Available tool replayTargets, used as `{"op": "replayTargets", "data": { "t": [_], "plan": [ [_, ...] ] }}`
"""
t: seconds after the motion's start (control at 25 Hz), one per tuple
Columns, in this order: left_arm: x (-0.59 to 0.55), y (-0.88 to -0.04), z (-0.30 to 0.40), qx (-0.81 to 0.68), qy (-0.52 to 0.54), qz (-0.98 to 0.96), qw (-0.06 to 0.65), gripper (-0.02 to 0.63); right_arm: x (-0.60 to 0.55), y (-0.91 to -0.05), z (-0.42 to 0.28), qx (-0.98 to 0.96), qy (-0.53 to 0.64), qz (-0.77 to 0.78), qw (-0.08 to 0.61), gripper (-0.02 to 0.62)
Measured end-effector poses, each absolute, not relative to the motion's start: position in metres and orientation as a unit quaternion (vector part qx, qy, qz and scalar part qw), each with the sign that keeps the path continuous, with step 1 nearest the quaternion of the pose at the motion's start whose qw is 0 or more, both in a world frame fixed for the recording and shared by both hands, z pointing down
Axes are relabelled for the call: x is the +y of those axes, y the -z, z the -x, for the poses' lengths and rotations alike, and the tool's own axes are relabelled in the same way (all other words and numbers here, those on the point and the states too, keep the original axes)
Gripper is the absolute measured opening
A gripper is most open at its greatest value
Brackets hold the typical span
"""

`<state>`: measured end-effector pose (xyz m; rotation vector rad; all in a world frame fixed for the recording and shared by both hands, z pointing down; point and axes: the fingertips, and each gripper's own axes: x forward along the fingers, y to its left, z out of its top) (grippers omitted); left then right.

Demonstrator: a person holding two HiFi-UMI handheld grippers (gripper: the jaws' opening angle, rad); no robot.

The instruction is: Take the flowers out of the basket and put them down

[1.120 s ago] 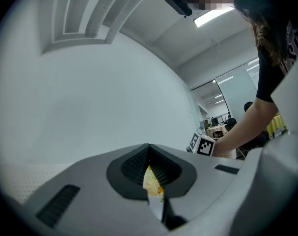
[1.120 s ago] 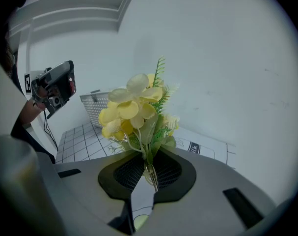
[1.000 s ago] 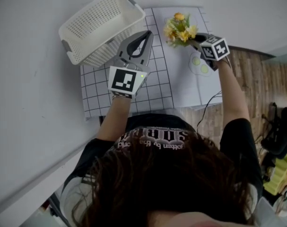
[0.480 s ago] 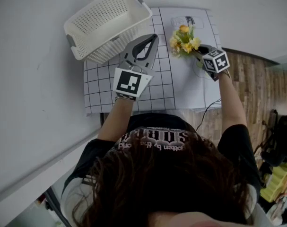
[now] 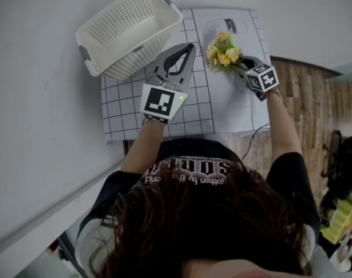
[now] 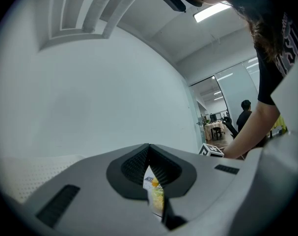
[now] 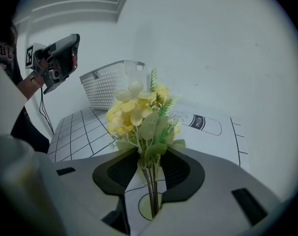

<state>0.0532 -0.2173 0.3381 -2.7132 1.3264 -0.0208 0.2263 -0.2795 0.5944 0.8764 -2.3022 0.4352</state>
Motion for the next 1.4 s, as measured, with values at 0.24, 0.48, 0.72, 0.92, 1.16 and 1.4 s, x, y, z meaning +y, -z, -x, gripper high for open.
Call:
{"op": "replayTargets", "data": {
  "t": [0.24,0.48,0.72,0.92,1.16,1.4],
  "plan": [
    [-0.217,-0.34,-0.059,0.431,0.007,0.9,0.062,0.002,-0.277,-0.585,-0.233,-0.873,-0.154,-0.343,0.31,0.172],
    [-0.219,-0.341,-0.067,0.424,0.004,0.904,0.056,0.002,-0.275,-0.555,-0.232,-0.88,-0.139,-0.355,0.283,0.172],
    [-0.219,-0.34,-0.079,0.413,0.0,0.909,0.057,0.002,-0.27,-0.507,-0.236,-0.891,-0.121,-0.37,0.232,0.172],
    [-0.216,-0.343,-0.088,0.405,0.001,0.912,0.056,0.002,-0.262,-0.46,-0.238,-0.896,-0.103,-0.397,0.17,0.172],
    [-0.215,-0.344,-0.094,0.402,-0.003,0.914,0.06,0.002,-0.237,-0.413,-0.236,-0.901,-0.074,-0.412,0.117,0.165],
    [-0.215,-0.345,-0.097,0.405,-0.005,0.912,0.058,0.002,-0.213,-0.389,-0.239,-0.89,-0.055,-0.446,0.081,0.079]
  ]
}}
